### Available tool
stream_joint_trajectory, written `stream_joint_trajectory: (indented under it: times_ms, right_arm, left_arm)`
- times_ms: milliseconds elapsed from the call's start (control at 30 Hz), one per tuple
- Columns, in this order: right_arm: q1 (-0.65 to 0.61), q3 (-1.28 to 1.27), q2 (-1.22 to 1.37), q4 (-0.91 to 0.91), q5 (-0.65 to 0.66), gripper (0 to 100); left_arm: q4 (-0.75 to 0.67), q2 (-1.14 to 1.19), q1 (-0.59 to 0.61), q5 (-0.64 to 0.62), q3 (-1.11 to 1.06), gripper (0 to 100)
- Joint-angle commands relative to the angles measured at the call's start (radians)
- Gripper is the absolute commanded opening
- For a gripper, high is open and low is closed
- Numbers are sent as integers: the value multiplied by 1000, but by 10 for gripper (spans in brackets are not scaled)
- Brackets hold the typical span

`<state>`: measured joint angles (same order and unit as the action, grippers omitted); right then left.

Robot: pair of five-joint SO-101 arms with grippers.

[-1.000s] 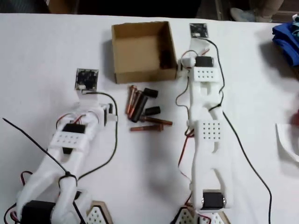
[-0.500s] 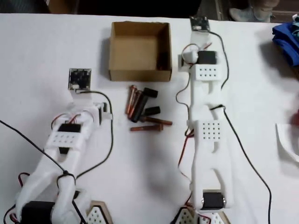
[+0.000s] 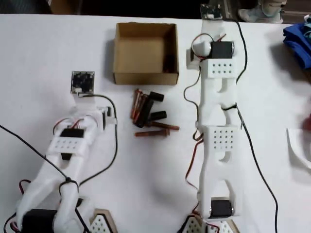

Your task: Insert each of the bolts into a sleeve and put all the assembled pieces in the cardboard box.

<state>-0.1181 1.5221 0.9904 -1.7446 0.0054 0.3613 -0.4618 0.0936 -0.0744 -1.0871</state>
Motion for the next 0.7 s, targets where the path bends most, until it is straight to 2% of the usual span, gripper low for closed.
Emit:
stream_joint_trajectory:
  times_ms: [0, 133, 267, 367, 467, 567, 667]
  right_arm:
    - [-61, -175, -231, -28, -51, 77]
    - [-107, -489, -449, -25, -51, 77]
    - [-82, -680, -624, -24, -43, 77]
    - [-70, -776, -746, -22, 60, 77]
    - [-107, -884, -869, 2, 84, 77]
    - [-174, -1076, -993, 88, 84, 77]
    - [-228, -1386, -1138, 292, 86, 77]
  left_arm:
    - [-3, -41, 3, 3, 16, 181]
    - [-3, -41, 3, 3, 16, 181]
    - [-3, -41, 3, 3, 13, 181]
    - [-3, -41, 3, 3, 12, 181]
    - [-3, -41, 3, 3, 12, 181]
    - [-3, -40, 2, 3, 12, 181]
    - [-3, -40, 2, 3, 12, 181]
